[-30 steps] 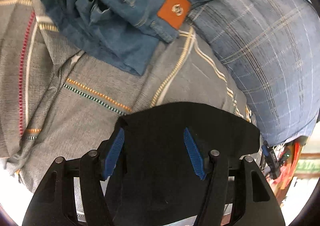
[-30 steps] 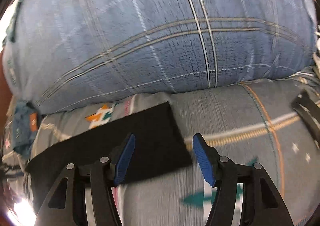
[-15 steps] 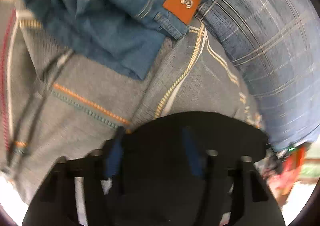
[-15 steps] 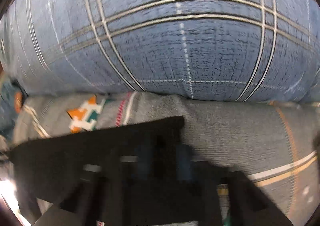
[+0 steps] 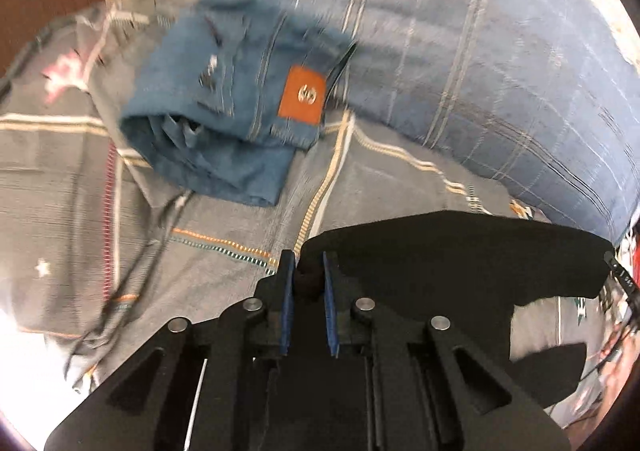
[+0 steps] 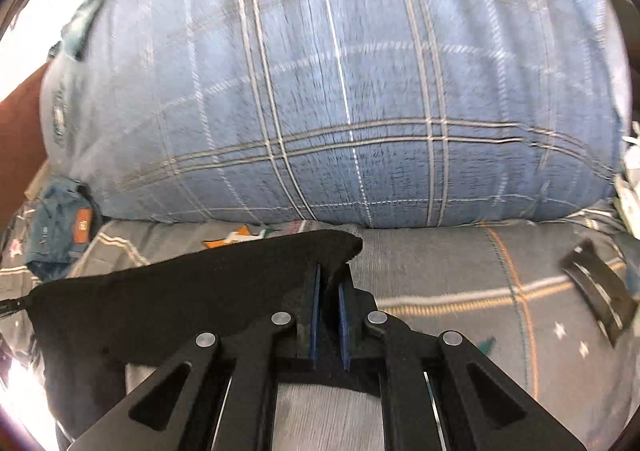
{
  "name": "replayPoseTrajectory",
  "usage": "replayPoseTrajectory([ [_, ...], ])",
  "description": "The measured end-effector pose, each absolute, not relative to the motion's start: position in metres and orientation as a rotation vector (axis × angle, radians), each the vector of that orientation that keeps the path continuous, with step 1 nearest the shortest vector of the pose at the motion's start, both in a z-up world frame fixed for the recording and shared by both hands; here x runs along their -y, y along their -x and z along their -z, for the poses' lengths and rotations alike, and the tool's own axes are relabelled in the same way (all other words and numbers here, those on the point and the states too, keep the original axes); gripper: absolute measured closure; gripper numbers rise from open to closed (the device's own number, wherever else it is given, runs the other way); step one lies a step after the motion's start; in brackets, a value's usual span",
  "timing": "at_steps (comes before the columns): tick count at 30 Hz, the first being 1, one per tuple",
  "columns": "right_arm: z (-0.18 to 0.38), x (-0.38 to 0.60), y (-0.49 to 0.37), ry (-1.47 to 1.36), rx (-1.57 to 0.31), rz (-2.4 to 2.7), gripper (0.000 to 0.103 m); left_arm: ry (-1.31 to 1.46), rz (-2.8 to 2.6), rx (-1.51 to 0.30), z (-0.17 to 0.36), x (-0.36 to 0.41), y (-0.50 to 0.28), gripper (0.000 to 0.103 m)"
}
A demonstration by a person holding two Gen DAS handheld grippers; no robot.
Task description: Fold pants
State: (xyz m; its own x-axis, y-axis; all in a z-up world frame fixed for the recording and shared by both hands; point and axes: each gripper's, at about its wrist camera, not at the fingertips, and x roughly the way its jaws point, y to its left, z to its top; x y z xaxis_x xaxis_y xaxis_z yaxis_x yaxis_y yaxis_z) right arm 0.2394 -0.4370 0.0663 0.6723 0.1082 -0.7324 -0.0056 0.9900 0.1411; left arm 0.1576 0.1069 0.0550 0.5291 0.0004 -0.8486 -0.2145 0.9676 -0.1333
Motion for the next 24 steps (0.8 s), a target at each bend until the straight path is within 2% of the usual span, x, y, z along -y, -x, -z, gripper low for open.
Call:
replayPoseTrajectory([
  [9, -0.081, 0.449, -0.116, -0.172, -0.743, -0.061, 0.096, 0.251, -0.096, -0.93, -0.054, -0.096, -0.081, 0.092],
  [17, -0.022, 0.467, -0.029, -0.242, -0.826, 0.021, 0.096, 0.38, -0.049, -1.091, -0.005, -0.114, -0.043, 0.092],
  [24, -0.02, 0.498, 0.022, -0.443, -0.798, 0.063, 0.092, 0.47, -0.009, -1.109, -0.017, -0.131, -0.01, 0.091],
])
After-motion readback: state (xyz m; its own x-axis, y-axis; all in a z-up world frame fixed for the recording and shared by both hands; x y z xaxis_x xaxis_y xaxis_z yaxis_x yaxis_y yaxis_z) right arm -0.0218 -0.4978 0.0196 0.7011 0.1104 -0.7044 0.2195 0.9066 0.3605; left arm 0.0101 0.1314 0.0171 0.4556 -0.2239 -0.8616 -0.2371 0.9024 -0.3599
